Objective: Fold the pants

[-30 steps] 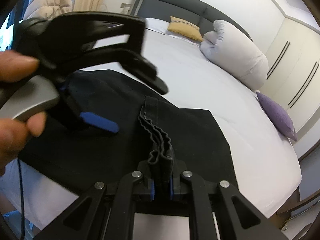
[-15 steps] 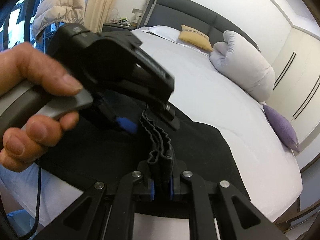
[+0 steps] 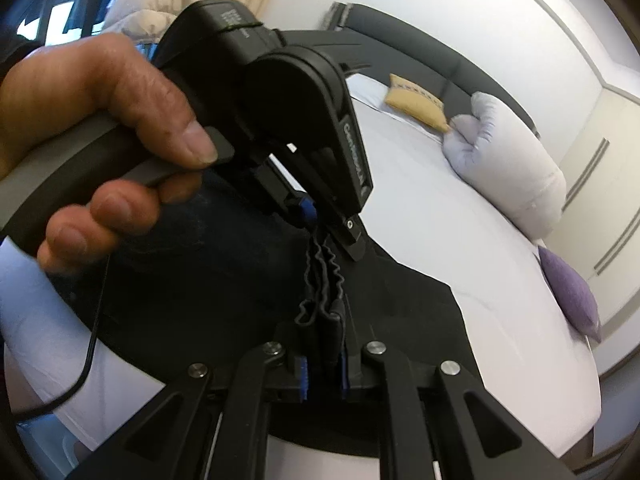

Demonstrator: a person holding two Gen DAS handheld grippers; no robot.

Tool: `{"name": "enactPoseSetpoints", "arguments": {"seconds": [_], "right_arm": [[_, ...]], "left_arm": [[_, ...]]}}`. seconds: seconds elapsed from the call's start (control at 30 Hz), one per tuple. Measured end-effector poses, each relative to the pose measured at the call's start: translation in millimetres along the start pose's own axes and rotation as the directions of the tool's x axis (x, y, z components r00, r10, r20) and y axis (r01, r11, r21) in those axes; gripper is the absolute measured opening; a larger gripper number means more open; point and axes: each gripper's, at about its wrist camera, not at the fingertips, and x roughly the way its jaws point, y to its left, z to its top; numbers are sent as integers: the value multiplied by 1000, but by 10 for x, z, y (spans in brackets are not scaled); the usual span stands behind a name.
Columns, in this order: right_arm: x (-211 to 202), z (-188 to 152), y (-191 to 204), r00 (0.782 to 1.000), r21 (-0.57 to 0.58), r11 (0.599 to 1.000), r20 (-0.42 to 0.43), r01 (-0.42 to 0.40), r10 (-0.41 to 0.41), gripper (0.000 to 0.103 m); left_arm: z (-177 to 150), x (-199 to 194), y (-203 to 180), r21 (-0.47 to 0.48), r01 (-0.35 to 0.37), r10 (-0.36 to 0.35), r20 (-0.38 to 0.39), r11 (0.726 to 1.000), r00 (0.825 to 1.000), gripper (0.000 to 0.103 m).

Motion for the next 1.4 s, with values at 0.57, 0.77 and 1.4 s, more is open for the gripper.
{"name": "enactPoseSetpoints", "arguments": {"seconds": [0.57,0.77,1.4], "right_arm": [[371,99,694,984,-83,983,-92,-163,155,14],[404,6,760,977,-81,978,-116,-190,180,18],[694,-326,-1961,762,651,520,144,-553,631,38]], "left_arm": [[-218,81,775,-78,-125,123,-28,989,992,7],[-282,103,806,-89,-123,121,-23,988,992,8],[-388,-230,108,52,-410,403,103,911,909,10]]}}
